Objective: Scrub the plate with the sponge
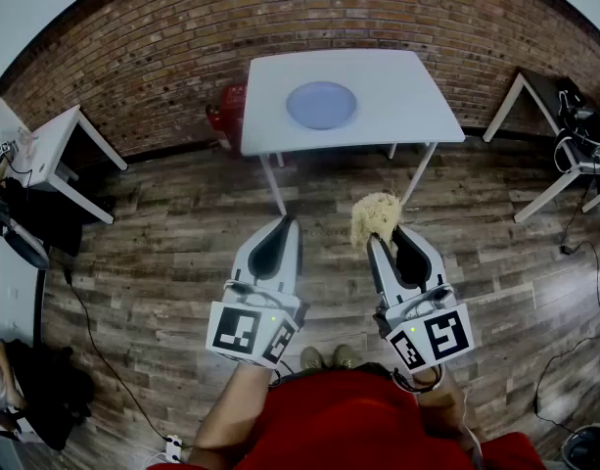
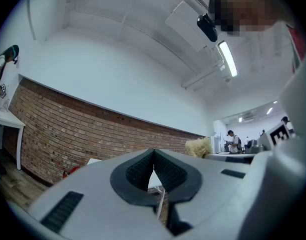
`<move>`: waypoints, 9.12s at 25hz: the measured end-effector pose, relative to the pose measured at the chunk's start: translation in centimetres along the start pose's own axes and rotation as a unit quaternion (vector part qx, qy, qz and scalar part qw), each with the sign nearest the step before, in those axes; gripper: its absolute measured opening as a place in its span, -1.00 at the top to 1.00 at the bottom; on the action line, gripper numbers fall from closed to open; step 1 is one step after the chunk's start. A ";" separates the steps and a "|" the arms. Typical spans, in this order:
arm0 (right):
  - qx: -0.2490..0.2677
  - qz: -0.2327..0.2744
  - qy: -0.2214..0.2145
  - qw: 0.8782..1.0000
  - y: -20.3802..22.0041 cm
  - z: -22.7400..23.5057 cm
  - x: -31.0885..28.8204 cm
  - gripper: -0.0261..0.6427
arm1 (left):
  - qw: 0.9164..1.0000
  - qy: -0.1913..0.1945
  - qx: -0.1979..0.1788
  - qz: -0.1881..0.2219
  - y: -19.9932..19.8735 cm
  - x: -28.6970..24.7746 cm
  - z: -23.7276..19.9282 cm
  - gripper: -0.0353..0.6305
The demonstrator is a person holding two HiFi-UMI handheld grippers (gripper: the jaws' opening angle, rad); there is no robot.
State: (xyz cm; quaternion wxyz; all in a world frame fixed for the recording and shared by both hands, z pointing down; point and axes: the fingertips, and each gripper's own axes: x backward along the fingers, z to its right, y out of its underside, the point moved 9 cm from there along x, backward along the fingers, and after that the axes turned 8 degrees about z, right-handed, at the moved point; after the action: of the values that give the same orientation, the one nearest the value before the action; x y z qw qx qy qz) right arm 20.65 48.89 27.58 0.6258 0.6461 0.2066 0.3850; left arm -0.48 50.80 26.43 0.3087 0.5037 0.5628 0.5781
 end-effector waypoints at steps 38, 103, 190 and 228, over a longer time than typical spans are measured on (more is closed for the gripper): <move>-0.011 -0.009 -0.022 1.000 2.1 9.6 -4.2 0.56 | 0.999 -0.049 -0.016 0.002 3.6 -7.4 -0.9 0.85; 0.047 -0.041 -0.007 0.998 13.2 30.7 -51.0 0.56 | 0.995 -0.075 -0.049 -0.053 13.4 -49.0 -32.8 0.85; -0.009 -0.466 0.018 0.884 34.1 28.8 -61.3 0.56 | 0.883 -0.058 0.093 -0.455 32.8 -52.5 -41.8 0.76; -0.032 -0.503 0.001 0.864 34.6 25.7 -58.5 0.56 | 0.883 -0.057 0.102 -0.454 32.7 -52.3 -41.9 0.77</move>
State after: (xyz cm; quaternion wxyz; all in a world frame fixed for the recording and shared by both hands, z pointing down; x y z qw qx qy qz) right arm -3.48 -16.19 49.14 0.7546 0.4337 0.4919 0.0248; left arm -16.76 -17.52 51.49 0.5159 0.2545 0.7670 0.2843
